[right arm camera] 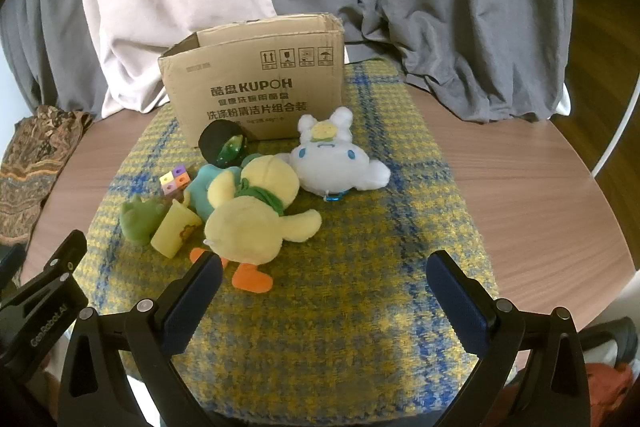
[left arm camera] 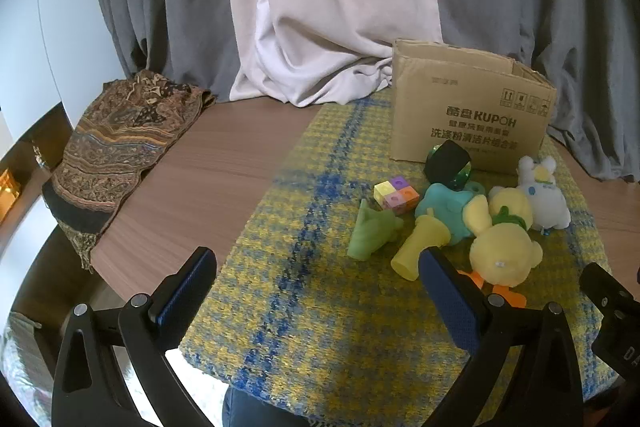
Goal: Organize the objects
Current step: 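Move the right gripper onto the yellow plush duck and close it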
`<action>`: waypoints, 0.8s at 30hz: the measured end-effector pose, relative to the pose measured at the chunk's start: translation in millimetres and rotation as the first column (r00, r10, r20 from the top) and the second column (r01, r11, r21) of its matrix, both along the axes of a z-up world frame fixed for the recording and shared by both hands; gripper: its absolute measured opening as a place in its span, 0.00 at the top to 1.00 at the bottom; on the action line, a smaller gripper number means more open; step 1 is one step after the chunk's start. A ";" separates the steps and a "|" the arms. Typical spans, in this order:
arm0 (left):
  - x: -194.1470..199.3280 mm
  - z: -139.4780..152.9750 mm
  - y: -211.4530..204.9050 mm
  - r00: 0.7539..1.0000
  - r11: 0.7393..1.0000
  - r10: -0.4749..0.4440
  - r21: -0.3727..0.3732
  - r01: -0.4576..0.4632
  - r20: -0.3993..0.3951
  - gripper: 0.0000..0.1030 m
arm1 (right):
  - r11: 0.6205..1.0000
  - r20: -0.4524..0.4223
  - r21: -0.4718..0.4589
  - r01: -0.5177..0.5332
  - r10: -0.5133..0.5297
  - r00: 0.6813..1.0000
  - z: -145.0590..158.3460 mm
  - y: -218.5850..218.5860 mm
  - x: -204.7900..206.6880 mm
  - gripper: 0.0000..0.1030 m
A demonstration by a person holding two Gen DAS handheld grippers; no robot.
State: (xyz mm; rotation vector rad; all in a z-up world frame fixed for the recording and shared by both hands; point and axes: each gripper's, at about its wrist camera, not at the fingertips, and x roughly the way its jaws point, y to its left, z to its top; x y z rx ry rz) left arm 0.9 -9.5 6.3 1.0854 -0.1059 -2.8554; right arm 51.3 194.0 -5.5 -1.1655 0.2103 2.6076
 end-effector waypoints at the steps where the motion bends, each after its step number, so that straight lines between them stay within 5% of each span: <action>1: 0.4 -0.3 0.2 1.000 1.000 0.000 0.000 0.000 -0.001 0.00 | 1.000 0.001 0.000 0.001 -0.001 1.000 0.0 -0.1 0.0 0.01; 24: 3.9 -4.4 3.9 1.000 0.999 -0.025 0.024 0.025 -0.001 0.00 | 1.000 0.015 -0.009 0.005 -0.004 1.000 -7.0 1.4 1.8 0.01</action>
